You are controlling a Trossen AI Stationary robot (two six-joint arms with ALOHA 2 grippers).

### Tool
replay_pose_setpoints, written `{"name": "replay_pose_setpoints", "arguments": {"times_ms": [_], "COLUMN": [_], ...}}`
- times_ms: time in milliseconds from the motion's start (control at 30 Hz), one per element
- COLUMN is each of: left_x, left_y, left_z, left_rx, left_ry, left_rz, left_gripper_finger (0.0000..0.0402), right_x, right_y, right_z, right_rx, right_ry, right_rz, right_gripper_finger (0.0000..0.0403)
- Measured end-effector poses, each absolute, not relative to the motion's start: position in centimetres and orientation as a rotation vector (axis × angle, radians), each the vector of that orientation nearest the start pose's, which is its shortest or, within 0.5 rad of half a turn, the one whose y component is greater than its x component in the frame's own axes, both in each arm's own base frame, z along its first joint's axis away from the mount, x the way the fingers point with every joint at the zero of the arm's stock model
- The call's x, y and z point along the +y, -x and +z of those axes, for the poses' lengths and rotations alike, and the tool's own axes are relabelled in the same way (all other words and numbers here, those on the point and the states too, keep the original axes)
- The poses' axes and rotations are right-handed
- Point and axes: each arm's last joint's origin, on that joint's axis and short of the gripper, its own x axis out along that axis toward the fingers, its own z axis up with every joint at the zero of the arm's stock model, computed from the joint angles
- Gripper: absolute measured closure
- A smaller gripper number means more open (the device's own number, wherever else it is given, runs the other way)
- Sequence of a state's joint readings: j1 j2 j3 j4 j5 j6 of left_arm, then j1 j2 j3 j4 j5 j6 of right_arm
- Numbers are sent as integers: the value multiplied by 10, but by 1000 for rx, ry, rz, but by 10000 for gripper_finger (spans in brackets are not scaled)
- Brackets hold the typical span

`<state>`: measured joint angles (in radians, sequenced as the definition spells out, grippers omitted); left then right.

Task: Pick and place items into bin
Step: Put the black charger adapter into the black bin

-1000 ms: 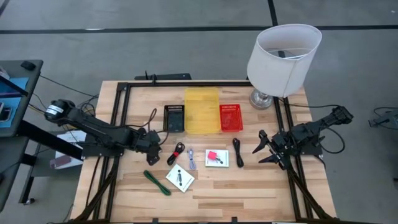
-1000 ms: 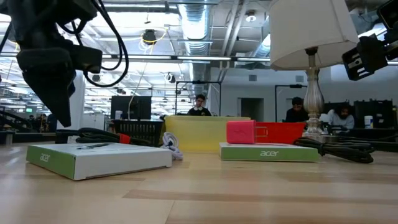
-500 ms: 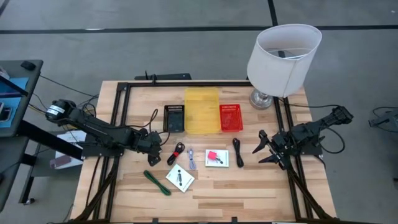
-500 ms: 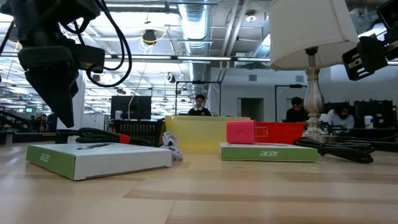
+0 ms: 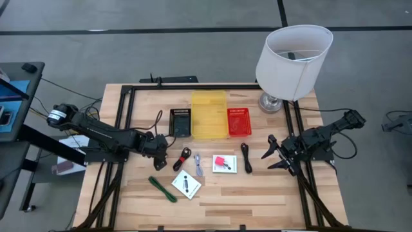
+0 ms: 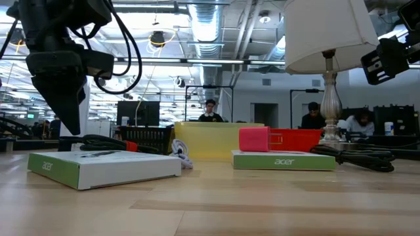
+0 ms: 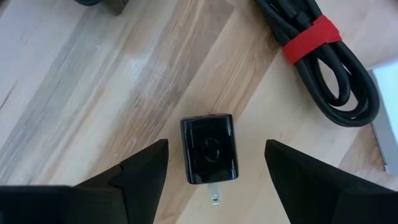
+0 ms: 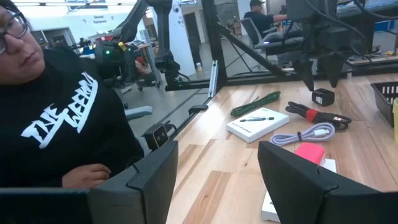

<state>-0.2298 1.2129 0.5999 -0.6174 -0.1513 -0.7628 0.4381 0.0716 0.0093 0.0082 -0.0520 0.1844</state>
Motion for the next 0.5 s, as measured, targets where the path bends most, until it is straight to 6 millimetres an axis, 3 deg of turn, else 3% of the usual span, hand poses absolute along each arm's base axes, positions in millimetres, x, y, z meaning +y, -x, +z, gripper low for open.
{"name": "replay_pose_setpoints", "arguments": {"times_ms": [500], "left_x": [-42], "left_y": [-201], "left_z": [153], "left_rx": [1214], "left_ry": [430], "left_rz": [341], "left_gripper_finger": [141], "right_x": [44], "right_y": [-91], "right_z": [162], "right_rx": [98], "right_ry": [-170], "right_rz": [483], "right_gripper_finger": [184]}}
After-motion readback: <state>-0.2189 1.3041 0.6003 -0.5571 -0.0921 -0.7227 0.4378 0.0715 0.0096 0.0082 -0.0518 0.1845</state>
